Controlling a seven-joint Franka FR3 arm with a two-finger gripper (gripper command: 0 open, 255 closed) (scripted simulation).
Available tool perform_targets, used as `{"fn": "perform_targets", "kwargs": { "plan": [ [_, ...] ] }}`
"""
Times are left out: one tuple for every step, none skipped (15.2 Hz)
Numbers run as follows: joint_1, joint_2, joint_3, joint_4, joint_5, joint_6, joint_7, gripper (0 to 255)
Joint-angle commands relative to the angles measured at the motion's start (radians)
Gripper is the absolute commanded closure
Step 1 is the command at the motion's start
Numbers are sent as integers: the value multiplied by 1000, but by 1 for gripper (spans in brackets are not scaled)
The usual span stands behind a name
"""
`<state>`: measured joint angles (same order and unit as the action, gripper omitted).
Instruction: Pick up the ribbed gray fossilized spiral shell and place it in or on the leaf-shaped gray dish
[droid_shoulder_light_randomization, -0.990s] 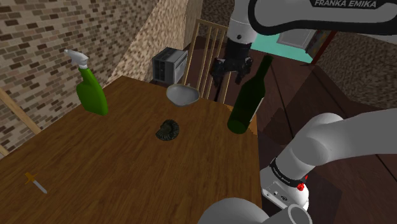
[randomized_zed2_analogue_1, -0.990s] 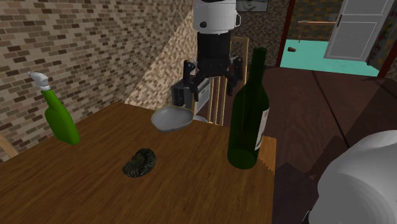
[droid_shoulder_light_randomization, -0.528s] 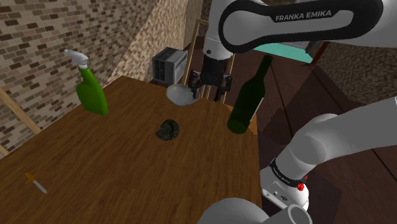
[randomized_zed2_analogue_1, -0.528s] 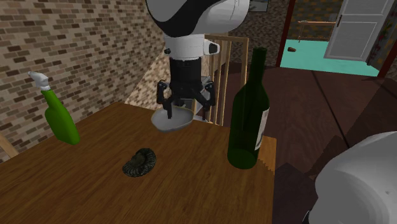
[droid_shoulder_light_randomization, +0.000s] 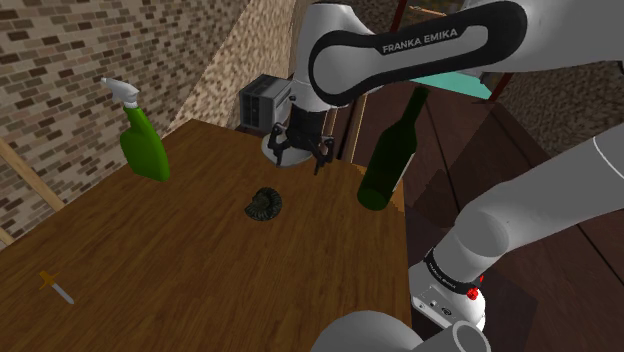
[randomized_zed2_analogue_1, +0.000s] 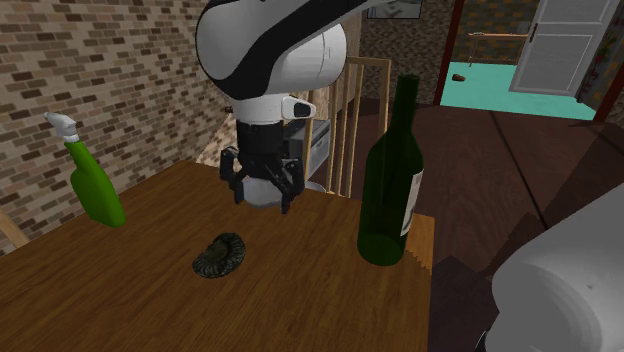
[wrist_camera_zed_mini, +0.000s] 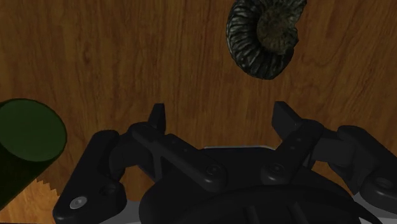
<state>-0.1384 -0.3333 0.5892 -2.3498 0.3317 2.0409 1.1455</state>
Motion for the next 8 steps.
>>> {"fn": "perform_targets", "kwargs": {
  "plan": [
    [0,13,9,-16,1,30,7,0],
    [0,19,13,-24,1,45,8,0],
    [1,26,18,-33,1,60,9,0],
    [1,37,24,-45,1,83,11,0],
    [1,37,24,-45,1,83,11,0],
    [1,37,24,-45,1,83,11,0],
    [1,37,24,-45,1,83,11,0],
    [1,37,24,-45,1,83,11,0]
  ]
}}
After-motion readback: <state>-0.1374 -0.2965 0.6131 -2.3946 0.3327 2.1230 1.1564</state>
